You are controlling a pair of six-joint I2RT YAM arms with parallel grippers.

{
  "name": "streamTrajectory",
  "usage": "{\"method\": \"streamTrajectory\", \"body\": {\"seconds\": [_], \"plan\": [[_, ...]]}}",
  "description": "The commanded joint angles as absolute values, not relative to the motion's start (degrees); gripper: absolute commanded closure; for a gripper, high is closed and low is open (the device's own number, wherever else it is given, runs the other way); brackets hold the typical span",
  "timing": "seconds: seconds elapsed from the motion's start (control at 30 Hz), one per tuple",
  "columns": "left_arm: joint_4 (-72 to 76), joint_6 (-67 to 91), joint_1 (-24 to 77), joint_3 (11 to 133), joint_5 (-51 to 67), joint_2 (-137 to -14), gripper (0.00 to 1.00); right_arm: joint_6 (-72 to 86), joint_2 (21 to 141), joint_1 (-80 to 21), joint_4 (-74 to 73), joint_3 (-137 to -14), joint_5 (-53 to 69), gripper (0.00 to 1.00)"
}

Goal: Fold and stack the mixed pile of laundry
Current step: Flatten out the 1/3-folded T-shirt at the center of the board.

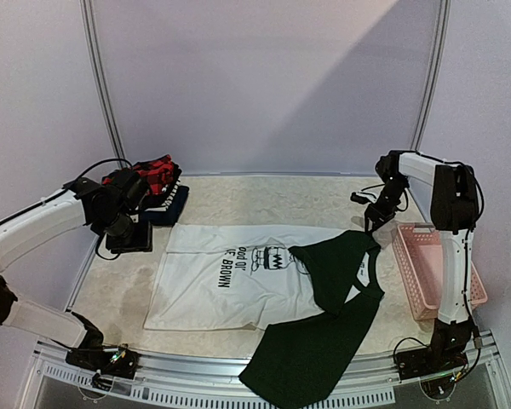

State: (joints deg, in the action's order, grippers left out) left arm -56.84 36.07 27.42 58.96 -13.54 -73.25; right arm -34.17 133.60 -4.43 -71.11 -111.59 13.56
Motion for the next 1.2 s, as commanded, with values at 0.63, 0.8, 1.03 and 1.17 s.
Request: {"method": "streamTrajectory", "body": {"seconds": [0.63, 0.8, 1.03, 1.17], "plan": [[-35.0, 24.0, 16.3, 69.7, -11.1, -98.6, 0.42, -32.8, 136.7, -0.7, -67.0, -119.0, 10.7, 1.0], [-28.8, 24.2, 16.2, 70.1, -4.8, -102.8, 0.42, -31.1, 137.2, -0.7, -64.9, -119.8, 8.5, 1.0], [-22.3, 23.5, 15.7, 68.3, -1.6, -104.5, 0.42, -30.0, 138.0, -0.7, -65.3, -119.8, 9.5, 1.0], [-19.4, 22.8, 15.5, 71.0, 1.7, -108.3, 0.43, -29.6, 138.3, -0.6, -65.5, -119.7, 9.8, 1.0]]}}
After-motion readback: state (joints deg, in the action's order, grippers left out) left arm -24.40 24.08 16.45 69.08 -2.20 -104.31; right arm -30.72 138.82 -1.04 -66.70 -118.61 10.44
